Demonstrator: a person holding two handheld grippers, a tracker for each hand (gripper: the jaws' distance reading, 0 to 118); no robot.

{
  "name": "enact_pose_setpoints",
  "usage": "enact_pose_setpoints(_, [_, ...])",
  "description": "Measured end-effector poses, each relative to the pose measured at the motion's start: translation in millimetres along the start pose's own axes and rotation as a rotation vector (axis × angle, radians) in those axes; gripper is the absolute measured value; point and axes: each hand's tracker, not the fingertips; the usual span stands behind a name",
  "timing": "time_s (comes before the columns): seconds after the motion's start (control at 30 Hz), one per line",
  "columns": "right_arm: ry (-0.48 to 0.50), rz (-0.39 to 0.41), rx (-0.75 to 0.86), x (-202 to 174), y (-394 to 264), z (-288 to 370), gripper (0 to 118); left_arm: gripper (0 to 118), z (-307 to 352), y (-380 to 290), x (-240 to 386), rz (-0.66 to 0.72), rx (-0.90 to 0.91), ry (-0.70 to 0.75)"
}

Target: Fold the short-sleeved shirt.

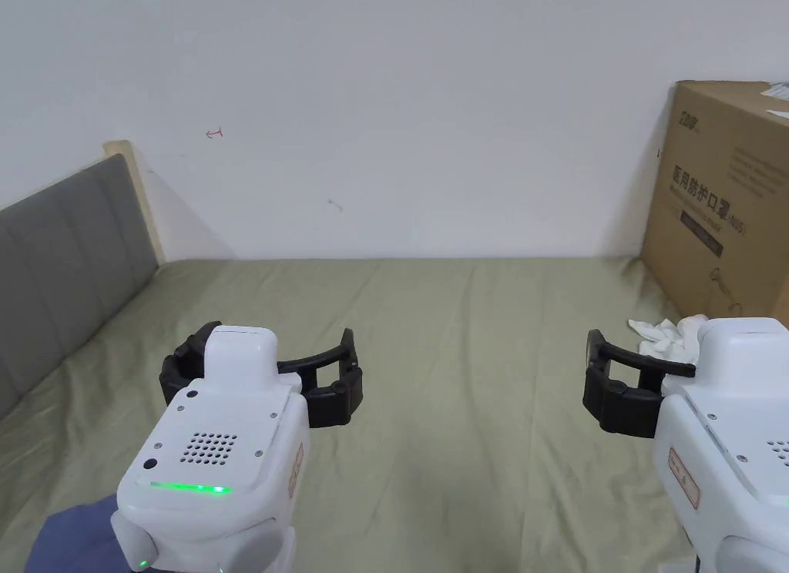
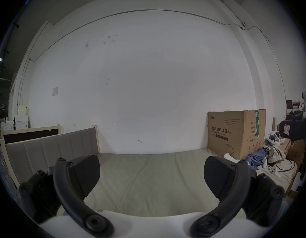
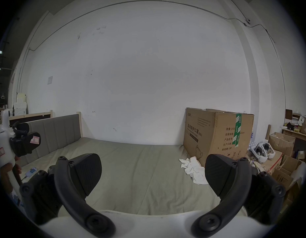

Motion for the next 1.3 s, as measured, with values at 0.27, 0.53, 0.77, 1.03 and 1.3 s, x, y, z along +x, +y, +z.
enact_pose_setpoints(0.27, [-0.002, 0.005, 0.006, -2.6, 1.4, 2.0, 118, 118, 0.2, 0.3, 0.7, -0.007, 0.007, 0.015])
enact_pose_setpoints(0.53, [-0.002, 0.011, 0.007, -3.8, 3.4, 4.1, 118, 118, 0.4, 1.1, 0.1, -0.008, 0.011, 0.027])
enact_pose_setpoints(0.77, [-0.003, 0.008, 0.008, -2.7, 4.3, 4.7, 118, 118, 0.3, 1.1, -2.8, 0.005, 0.011, 0.034])
enact_pose_setpoints(1.03, [-0.004, 0.009, 0.009, -1.4, 2.1, 2.7, 118, 118, 0.5, 2.1, -2.5, -0.001, 0.012, 0.033])
enact_pose_setpoints(1.3, [-0.007, 0.005, 0.01, 0.5, 0.3, 0.7, 118, 118, 1.3, 2.2, -0.9, -0.014, 0.015, 0.033])
